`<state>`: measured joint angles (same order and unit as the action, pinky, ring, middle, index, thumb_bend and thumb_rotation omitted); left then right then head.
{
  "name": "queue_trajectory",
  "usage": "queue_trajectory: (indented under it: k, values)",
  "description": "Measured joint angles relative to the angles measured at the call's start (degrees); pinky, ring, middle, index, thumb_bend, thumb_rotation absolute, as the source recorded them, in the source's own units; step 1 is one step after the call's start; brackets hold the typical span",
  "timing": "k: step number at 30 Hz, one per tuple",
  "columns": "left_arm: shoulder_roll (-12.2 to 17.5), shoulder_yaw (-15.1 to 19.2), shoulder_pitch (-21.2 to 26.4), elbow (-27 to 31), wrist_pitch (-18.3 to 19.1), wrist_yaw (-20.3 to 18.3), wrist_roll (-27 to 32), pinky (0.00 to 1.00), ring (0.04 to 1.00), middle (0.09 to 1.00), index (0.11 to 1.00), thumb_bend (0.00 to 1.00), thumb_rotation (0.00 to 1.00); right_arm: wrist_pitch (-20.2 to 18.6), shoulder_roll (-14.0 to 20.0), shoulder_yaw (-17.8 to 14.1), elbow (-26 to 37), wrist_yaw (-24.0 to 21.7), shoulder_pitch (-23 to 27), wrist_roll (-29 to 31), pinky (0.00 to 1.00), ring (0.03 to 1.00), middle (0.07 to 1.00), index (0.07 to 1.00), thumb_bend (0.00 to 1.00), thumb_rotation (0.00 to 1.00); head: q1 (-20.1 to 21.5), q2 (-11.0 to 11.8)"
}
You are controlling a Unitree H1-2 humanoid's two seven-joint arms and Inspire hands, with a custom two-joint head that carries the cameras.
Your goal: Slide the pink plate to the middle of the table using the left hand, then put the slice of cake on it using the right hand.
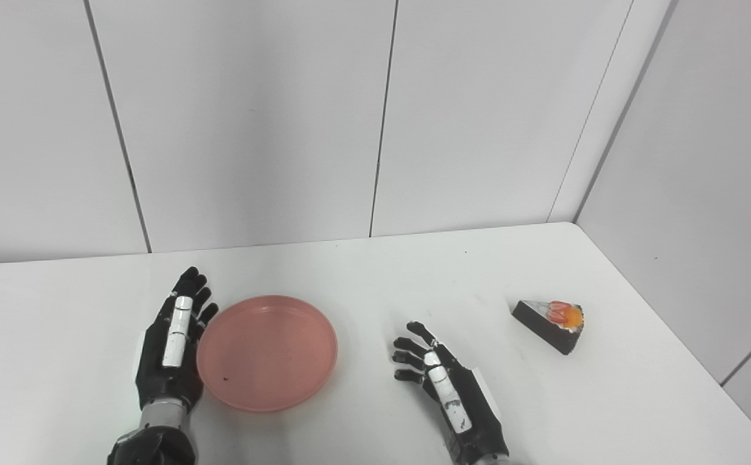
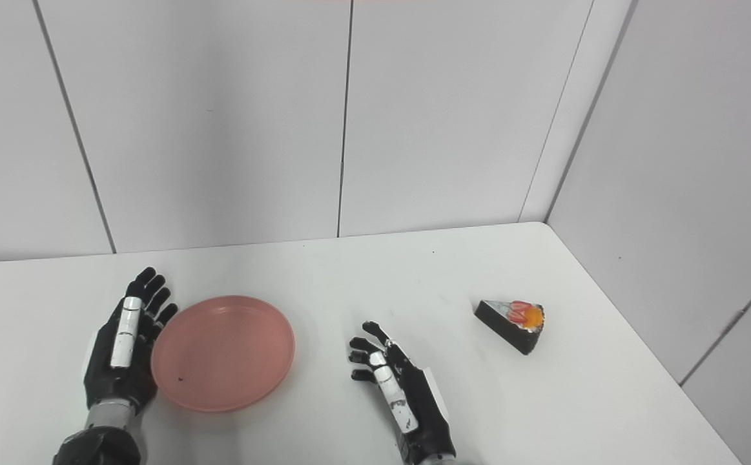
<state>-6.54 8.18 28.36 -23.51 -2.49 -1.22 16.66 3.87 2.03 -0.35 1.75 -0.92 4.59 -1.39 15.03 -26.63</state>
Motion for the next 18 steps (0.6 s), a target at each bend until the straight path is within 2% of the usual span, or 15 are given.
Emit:
queue_trajectory:
  k: [4, 5, 7, 8, 9, 13, 15, 18]
  values:
    - [0.0, 0.0, 0.0, -0.2, -0.4, -0.1, 0.4, 0.91, 0.937, 0.903, 0.860, 0.77, 0.63, 1.8, 1.7, -0.4, 0.7, 2.5, 0.1, -6.9, 0.69, 0.780, 0.830, 0.890, 0.81, 0.86, -0.3, 0.0]
    - [0.1, -0.1, 0.0, -0.3, -0.7, -0.2, 0.4, 0.91, 0.938, 0.906, 0.866, 0.77, 0.64, 1.8, 2.9, -0.6, 1.6, 2.5, 0.3, -8.1, 0.69, 0.785, 0.838, 0.901, 0.87, 0.84, -0.3, 0.0]
    - [0.3, -0.1, 0.0, -0.7, -1.1, -0.6, 0.3, 0.91, 0.937, 0.906, 0.869, 0.77, 0.64, 1.3, 5.1, -1.4, 3.7, 2.5, 1.4, -9.9, 0.68, 0.784, 0.849, 0.920, 0.92, 0.81, -0.4, 0.1]
    - [0.4, -0.2, 0.0, -0.9, -1.1, -0.7, 0.3, 0.91, 0.938, 0.906, 0.872, 0.77, 0.64, 0.1, 6.0, -1.7, 4.9, 2.5, 2.1, -10.6, 0.65, 0.779, 0.853, 0.938, 0.91, 0.82, -0.4, 0.2]
    - [0.5, -0.2, 0.0, -1.0, -1.3, -1.0, 0.3, 0.92, 0.941, 0.908, 0.877, 0.76, 0.64, -2.1, 6.7, -2.0, 7.3, 2.4, 2.9, -12.2, 0.65, 0.792, 0.871, 0.961, 0.87, 0.81, -0.4, 0.3]
    - [0.5, -0.3, 0.2, -1.7, -2.0, -1.4, 0.3, 0.93, 0.944, 0.911, 0.870, 0.78, 0.63, -11.3, 9.8, -1.3, 18.5, -0.6, 6.2, -18.9, 0.67, 0.796, 0.864, 0.958, 0.79, 0.78, -0.8, 0.6]
    - [0.5, -0.5, 0.5, -2.4, -2.4, -1.5, 0.3, 0.92, 0.945, 0.916, 0.872, 0.79, 0.63, -14.3, 11.7, -0.9, 21.9, -2.4, 8.0, -22.3, 0.70, 0.802, 0.861, 0.967, 0.80, 0.76, -1.1, 0.9]
    - [0.5, -0.5, 1.0, -3.3, -3.1, -1.6, 0.2, 0.91, 0.933, 0.897, 0.866, 0.77, 0.63, -19.4, 15.7, -1.3, 24.8, -5.9, 10.9, -26.6, 0.65, 0.835, 0.927, 0.963, 0.89, 0.72, -1.3, 1.1]
